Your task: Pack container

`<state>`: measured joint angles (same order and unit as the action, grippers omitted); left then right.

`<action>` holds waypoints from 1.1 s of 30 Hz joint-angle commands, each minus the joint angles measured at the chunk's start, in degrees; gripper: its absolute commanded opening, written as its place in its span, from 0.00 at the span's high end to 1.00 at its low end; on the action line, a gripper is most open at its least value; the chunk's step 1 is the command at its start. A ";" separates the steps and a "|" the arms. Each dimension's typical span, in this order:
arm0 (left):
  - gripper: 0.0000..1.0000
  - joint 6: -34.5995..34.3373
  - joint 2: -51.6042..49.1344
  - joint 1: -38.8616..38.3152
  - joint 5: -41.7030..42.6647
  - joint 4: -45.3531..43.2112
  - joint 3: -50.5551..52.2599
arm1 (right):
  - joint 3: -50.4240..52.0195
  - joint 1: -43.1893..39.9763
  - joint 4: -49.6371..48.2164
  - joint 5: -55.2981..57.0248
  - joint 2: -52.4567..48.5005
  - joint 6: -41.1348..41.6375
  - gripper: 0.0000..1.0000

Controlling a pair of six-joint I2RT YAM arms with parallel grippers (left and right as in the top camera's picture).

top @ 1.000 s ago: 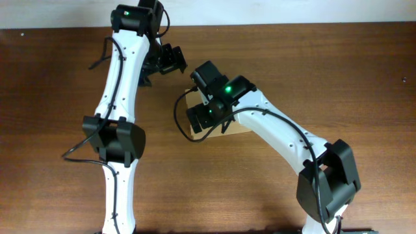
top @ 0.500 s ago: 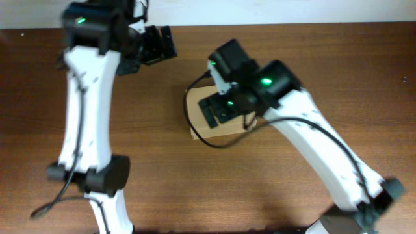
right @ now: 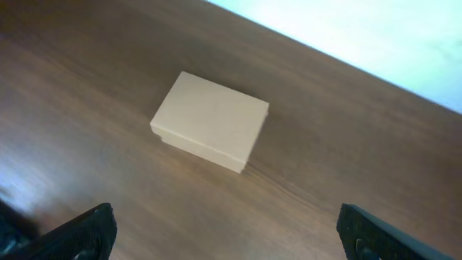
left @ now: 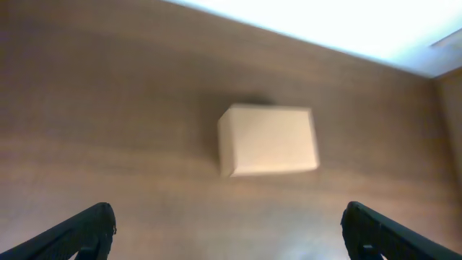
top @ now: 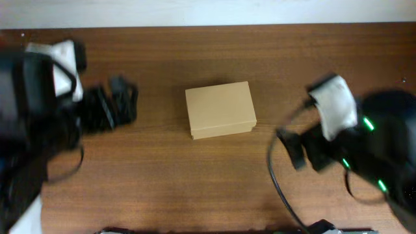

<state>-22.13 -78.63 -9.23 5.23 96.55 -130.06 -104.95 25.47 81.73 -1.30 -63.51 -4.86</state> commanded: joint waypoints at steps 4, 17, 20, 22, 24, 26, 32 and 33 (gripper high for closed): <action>0.00 -1.18 15.39 0.13 -3.78 -4.85 20.06 | 12.46 -0.48 -0.90 0.46 11.85 -2.21 0.01; 0.00 -1.14 51.39 0.13 -4.02 -15.56 51.98 | 37.79 -0.48 -12.15 0.07 40.87 -2.21 0.01; 0.00 -1.14 56.50 0.13 -4.02 -15.63 55.69 | 40.35 -0.48 -12.33 0.04 43.93 -2.19 0.01; 0.00 -1.14 59.63 0.13 -4.02 -15.63 57.86 | 41.44 -0.48 -12.22 0.04 45.16 -2.19 0.01; 0.00 -1.16 61.75 0.13 -4.00 -15.82 59.21 | 41.66 -0.48 -12.15 0.07 45.27 -2.19 0.01; 0.00 -1.62 63.04 0.15 -4.02 -16.13 59.74 | 41.66 -0.48 -12.15 0.07 45.20 -2.19 0.01; 0.00 -2.25 63.19 0.13 -3.98 -17.11 59.74 | 41.68 -0.48 -12.11 0.07 45.20 -2.21 0.01; 0.00 -2.27 63.19 0.13 -3.98 -17.11 59.74 | 41.68 -0.48 -12.11 0.07 45.20 -2.21 0.01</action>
<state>-23.64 -15.68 -9.23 1.85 79.88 -70.74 -63.53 25.26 69.95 -1.34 -18.68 -6.63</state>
